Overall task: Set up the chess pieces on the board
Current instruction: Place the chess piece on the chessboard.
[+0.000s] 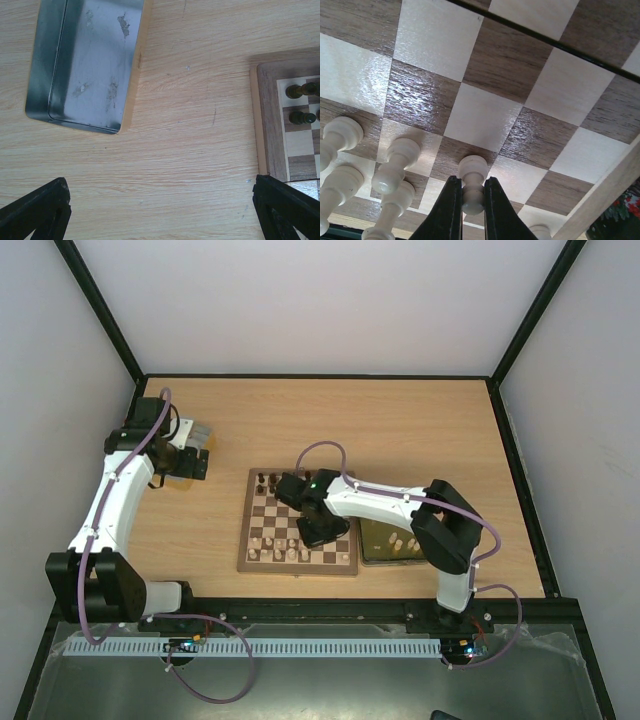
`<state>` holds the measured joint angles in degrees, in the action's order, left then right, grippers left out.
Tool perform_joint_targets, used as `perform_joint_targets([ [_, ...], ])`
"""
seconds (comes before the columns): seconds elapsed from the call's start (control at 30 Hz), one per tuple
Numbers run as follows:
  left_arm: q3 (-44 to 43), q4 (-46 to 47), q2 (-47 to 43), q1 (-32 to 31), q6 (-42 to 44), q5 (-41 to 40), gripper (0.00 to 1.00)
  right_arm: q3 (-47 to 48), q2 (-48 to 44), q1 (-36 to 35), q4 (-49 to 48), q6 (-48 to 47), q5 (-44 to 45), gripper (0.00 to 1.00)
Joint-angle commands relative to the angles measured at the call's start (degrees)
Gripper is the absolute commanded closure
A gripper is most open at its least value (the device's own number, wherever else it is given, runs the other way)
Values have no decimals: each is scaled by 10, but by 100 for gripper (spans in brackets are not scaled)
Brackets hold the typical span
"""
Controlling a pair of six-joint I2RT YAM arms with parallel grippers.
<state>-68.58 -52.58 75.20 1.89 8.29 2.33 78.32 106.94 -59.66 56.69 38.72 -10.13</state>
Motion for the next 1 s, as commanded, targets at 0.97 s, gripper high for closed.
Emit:
perform_joint_targets([
  [0.97,-14,-1,2,0,-8,-8,1,10,6,-14,-2,5,-6,98],
])
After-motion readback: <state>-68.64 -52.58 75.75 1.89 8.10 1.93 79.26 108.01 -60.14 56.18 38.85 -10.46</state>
